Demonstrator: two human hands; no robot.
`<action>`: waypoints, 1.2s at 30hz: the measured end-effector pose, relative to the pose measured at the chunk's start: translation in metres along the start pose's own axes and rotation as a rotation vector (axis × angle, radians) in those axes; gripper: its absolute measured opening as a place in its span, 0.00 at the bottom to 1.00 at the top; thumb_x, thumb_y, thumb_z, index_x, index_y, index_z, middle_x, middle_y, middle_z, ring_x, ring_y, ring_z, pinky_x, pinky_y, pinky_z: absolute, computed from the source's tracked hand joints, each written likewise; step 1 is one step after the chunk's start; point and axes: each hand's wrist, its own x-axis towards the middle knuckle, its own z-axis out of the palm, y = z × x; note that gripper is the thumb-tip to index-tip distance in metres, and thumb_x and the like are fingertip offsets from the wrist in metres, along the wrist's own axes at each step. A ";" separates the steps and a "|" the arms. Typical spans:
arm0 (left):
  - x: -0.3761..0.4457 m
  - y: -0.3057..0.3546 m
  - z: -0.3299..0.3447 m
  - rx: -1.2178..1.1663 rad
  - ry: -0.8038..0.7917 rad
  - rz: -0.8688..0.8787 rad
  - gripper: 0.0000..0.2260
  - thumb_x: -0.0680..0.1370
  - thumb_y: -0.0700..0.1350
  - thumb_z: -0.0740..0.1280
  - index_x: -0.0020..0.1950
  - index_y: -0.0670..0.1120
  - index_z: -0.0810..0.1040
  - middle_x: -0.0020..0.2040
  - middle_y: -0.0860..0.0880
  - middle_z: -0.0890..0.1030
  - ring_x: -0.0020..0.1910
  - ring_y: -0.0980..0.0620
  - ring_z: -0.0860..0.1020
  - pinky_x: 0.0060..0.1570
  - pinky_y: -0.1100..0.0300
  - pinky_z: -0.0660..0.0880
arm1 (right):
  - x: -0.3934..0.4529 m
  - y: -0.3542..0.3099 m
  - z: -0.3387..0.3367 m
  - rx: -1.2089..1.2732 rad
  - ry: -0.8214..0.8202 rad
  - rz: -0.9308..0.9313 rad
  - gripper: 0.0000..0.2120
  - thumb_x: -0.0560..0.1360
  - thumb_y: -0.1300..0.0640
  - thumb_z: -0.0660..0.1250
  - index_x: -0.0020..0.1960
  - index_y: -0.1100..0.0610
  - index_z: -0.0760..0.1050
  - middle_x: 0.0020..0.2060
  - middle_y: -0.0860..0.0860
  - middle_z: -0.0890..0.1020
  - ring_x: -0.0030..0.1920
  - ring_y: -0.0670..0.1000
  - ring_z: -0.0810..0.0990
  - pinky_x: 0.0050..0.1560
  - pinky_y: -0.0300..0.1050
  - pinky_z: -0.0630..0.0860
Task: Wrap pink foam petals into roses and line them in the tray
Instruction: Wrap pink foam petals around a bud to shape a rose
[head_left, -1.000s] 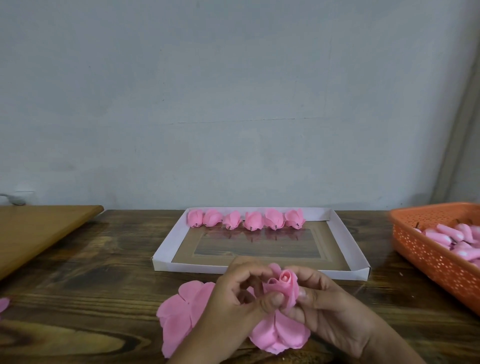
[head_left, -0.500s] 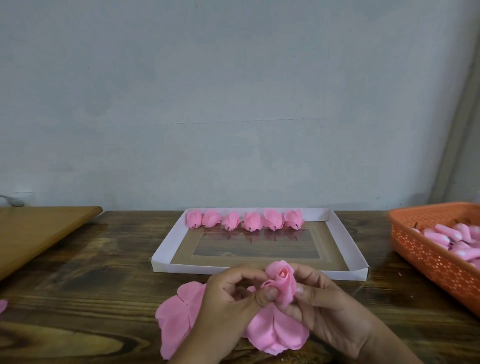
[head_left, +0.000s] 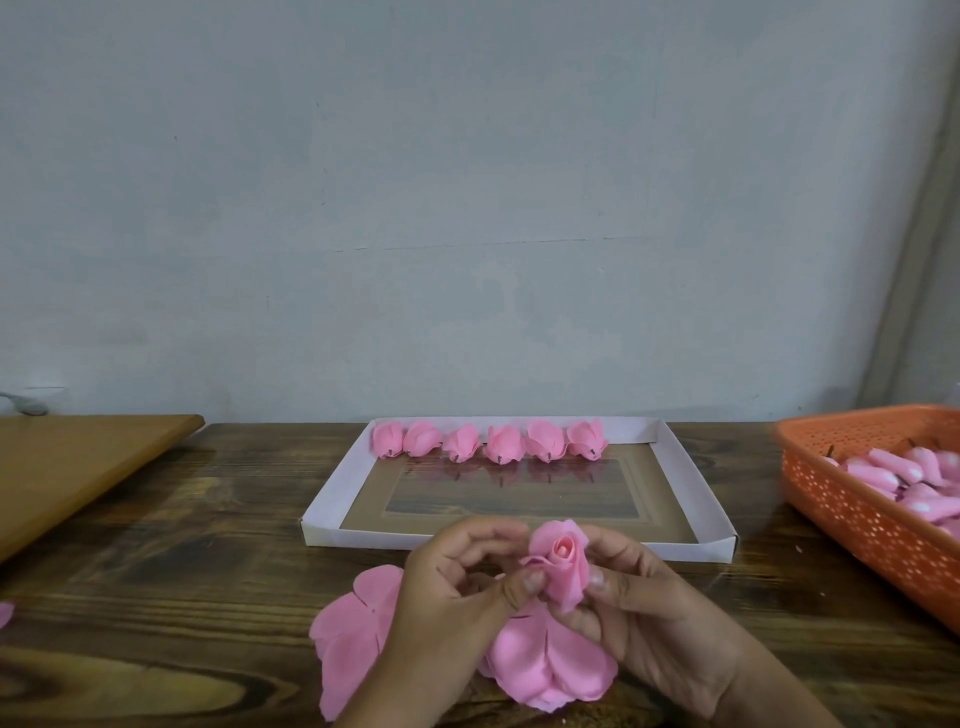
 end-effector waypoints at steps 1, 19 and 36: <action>0.000 0.000 0.000 -0.012 0.002 0.007 0.14 0.60 0.49 0.83 0.44 0.55 0.87 0.42 0.46 0.88 0.40 0.55 0.84 0.41 0.62 0.79 | 0.000 0.000 0.000 0.004 -0.002 -0.001 0.18 0.74 0.67 0.72 0.63 0.68 0.77 0.57 0.65 0.81 0.59 0.58 0.82 0.60 0.48 0.78; -0.002 0.004 -0.002 -0.050 -0.024 0.072 0.07 0.65 0.52 0.76 0.40 0.51 0.86 0.41 0.45 0.86 0.39 0.54 0.83 0.40 0.64 0.77 | -0.001 0.002 0.002 -0.027 -0.022 0.009 0.15 0.77 0.66 0.68 0.63 0.64 0.78 0.58 0.61 0.82 0.61 0.58 0.81 0.62 0.48 0.77; 0.000 0.000 -0.002 -0.017 0.028 0.042 0.06 0.69 0.43 0.75 0.41 0.55 0.86 0.42 0.49 0.87 0.40 0.57 0.83 0.39 0.66 0.77 | 0.000 0.003 0.001 -0.044 -0.003 0.029 0.19 0.72 0.63 0.75 0.62 0.64 0.79 0.58 0.62 0.82 0.58 0.56 0.82 0.61 0.47 0.79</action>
